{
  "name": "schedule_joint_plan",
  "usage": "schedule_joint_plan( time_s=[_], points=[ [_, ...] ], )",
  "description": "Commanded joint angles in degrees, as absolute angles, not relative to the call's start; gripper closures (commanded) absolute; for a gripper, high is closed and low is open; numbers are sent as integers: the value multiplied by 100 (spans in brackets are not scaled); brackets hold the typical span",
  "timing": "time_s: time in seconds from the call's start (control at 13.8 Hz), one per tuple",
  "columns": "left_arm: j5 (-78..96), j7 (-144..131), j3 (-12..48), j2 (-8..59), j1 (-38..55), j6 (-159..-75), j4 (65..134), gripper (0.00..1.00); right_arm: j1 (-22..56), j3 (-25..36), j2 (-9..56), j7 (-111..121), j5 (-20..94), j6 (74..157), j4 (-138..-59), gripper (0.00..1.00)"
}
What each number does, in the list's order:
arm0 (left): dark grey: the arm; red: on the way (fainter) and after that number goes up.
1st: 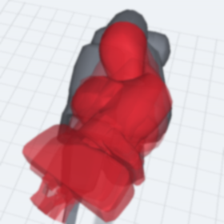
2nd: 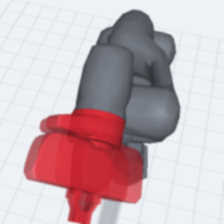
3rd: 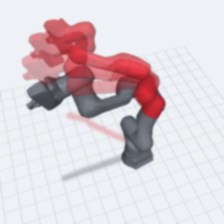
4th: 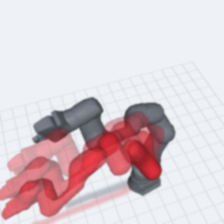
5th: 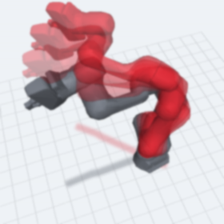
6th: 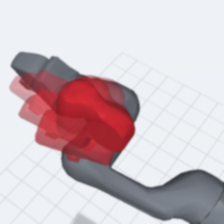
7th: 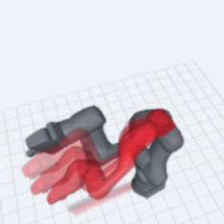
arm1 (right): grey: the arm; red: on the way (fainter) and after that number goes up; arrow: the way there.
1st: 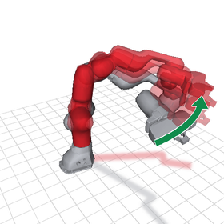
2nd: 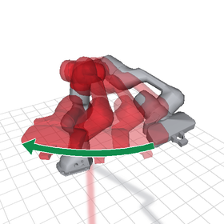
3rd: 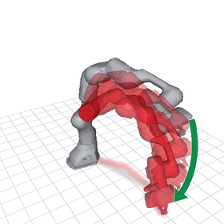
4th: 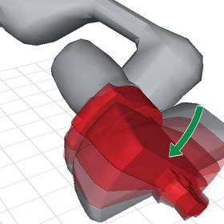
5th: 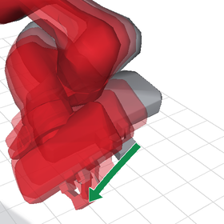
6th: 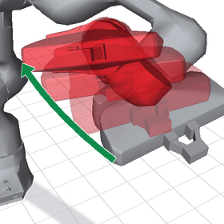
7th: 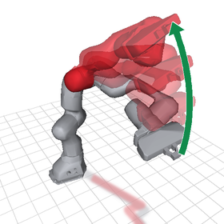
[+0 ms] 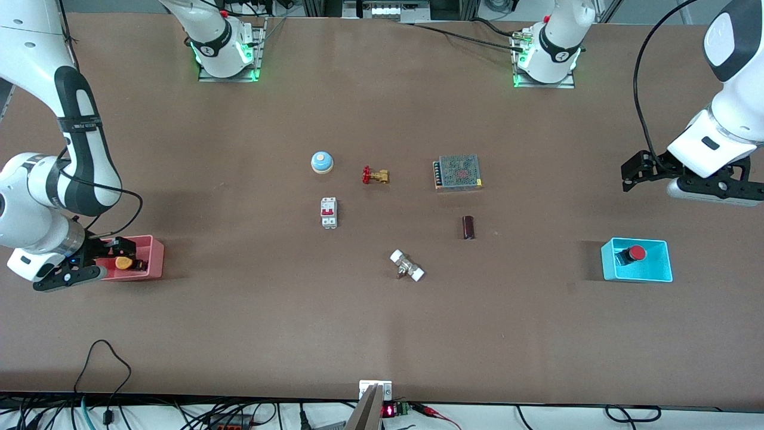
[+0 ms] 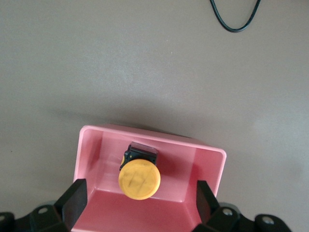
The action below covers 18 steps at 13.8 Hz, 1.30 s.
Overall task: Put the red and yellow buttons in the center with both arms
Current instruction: 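Grasp the yellow button with the right gripper while the left gripper descends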
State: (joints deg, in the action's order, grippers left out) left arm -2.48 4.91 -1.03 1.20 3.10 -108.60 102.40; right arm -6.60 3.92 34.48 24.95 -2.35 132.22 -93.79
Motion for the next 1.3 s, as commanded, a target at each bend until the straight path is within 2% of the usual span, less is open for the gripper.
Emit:
schedule_joint_plan(
  time_s=[0.0, 0.94, 1.23],
  points=[
    [-185, 483, -97, 79, 290, -10784, 10230, 0, -738, 325, 3568, 2584, -246, 13403, -9360, 0],
    [-185, 536, -97, 105, 290, -10697, 10230, 0, -782, 325, 3779, 2593, -237, 13535, -9413, 1],
    [-185, 501, -97, 263, 352, -10494, 10213, 0, -774, 325, 3788, 2593, -246, 13535, -9422, 11]
  ],
)
